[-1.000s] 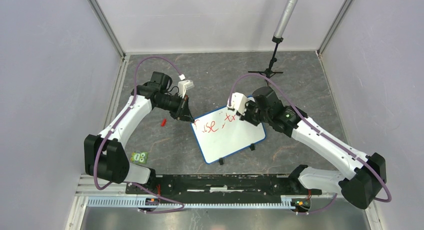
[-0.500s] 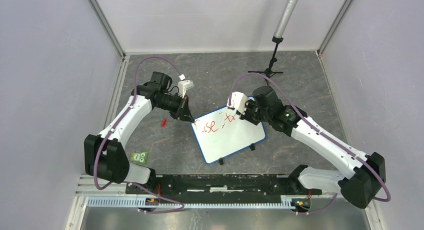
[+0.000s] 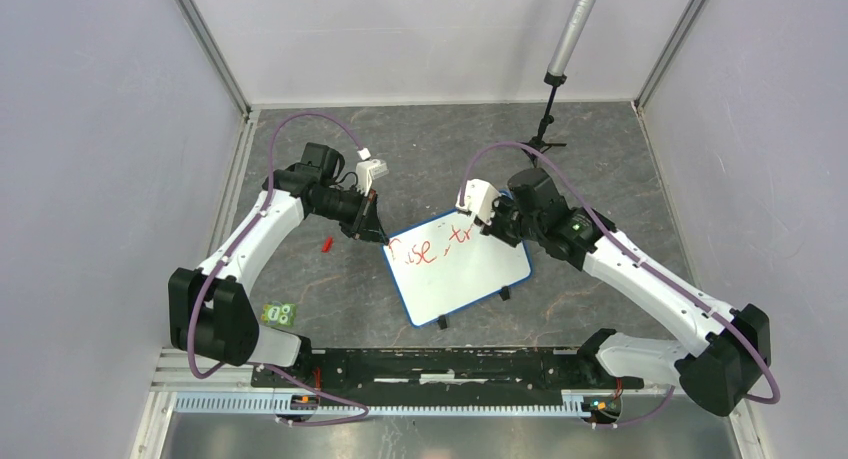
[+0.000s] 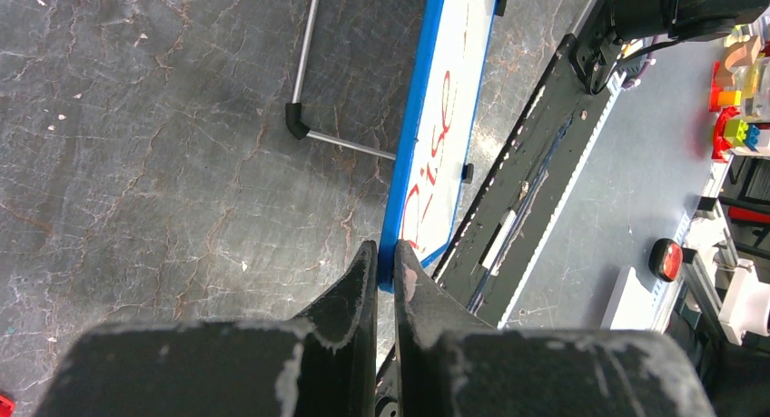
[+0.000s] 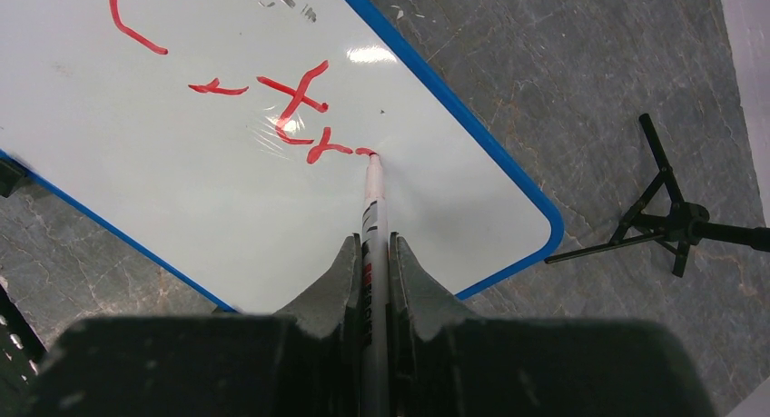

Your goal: Write a sentence on the whiteboard

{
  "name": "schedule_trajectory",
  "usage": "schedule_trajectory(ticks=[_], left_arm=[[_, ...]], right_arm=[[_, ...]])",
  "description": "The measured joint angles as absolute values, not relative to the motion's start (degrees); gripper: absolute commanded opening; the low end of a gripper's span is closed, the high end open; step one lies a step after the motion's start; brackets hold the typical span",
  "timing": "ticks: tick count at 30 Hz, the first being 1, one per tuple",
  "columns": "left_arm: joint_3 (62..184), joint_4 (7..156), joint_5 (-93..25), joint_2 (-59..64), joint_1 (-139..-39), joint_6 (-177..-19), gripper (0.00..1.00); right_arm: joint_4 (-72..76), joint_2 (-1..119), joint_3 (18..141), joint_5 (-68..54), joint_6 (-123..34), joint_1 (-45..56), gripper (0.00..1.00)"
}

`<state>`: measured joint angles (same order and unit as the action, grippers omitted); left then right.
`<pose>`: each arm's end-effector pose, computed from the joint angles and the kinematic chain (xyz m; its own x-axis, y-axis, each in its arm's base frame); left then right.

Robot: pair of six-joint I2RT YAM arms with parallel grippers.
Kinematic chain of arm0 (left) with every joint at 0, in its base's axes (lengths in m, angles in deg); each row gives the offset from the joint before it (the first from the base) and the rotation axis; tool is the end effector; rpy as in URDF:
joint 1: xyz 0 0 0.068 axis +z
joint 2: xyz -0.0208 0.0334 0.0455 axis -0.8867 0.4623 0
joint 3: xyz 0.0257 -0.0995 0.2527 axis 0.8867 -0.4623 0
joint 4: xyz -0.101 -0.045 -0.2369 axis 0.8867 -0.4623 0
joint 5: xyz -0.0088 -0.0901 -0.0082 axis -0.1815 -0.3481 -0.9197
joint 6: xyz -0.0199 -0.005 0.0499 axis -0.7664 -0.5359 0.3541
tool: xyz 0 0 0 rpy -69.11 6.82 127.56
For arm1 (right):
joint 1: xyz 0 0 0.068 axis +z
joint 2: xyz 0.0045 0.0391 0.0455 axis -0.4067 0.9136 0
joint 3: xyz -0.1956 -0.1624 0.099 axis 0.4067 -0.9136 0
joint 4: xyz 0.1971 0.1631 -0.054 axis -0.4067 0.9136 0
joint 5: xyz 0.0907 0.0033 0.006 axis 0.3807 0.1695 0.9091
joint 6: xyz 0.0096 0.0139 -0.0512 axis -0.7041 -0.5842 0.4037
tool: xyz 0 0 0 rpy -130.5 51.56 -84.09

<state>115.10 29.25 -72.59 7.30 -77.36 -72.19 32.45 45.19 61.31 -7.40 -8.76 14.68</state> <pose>0.2525 -0.0941 0.2740 -0.7376 0.3748 -0.5617 0.6706 0.5043 -0.5440 0.1941 0.1609 0.3018 -0.1149 -0.7051 -0.6998 -0.8525 0.4316 -0.2948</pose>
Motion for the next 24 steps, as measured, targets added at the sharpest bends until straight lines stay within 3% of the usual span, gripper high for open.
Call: schedule_trajectory(ticks=[24], left_arm=[[115.1,29.23,-72.61,7.3,-77.36,-72.17,0.03]], right_arm=[[33.91,44.62,61.1,-8.06,-7.54,13.96,0.0]])
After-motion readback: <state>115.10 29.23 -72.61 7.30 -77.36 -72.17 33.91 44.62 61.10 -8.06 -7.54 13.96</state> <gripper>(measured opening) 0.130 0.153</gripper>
